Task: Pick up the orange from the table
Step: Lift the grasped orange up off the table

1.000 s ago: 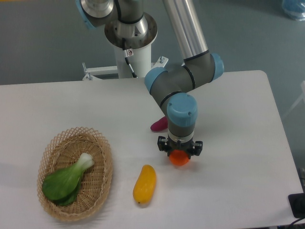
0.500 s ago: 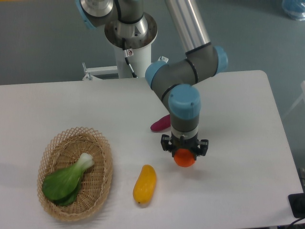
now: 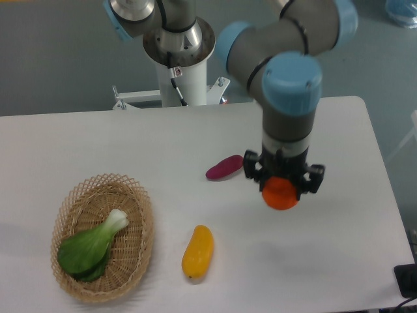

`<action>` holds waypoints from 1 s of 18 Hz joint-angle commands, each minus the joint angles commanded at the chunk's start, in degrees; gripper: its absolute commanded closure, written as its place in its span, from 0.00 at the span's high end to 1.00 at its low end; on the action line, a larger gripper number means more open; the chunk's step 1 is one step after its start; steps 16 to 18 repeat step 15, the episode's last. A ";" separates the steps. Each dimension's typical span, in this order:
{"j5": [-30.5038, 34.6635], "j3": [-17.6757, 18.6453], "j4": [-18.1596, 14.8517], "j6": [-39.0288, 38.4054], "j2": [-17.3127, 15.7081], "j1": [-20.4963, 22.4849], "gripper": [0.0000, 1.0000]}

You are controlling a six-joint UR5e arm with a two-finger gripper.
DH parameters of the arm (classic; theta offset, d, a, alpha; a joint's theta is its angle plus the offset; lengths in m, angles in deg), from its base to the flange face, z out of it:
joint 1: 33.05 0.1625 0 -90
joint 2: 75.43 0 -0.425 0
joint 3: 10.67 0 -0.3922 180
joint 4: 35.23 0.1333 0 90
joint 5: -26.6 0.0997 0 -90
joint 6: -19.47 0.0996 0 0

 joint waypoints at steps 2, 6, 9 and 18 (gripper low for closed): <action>-0.18 0.00 -0.87 2.89 -0.79 1.06 0.61; -0.44 0.17 -1.67 4.32 -1.59 2.29 0.61; -0.88 0.00 -1.58 4.32 -1.58 2.29 0.61; -0.97 0.35 -1.59 4.32 -1.94 2.99 0.61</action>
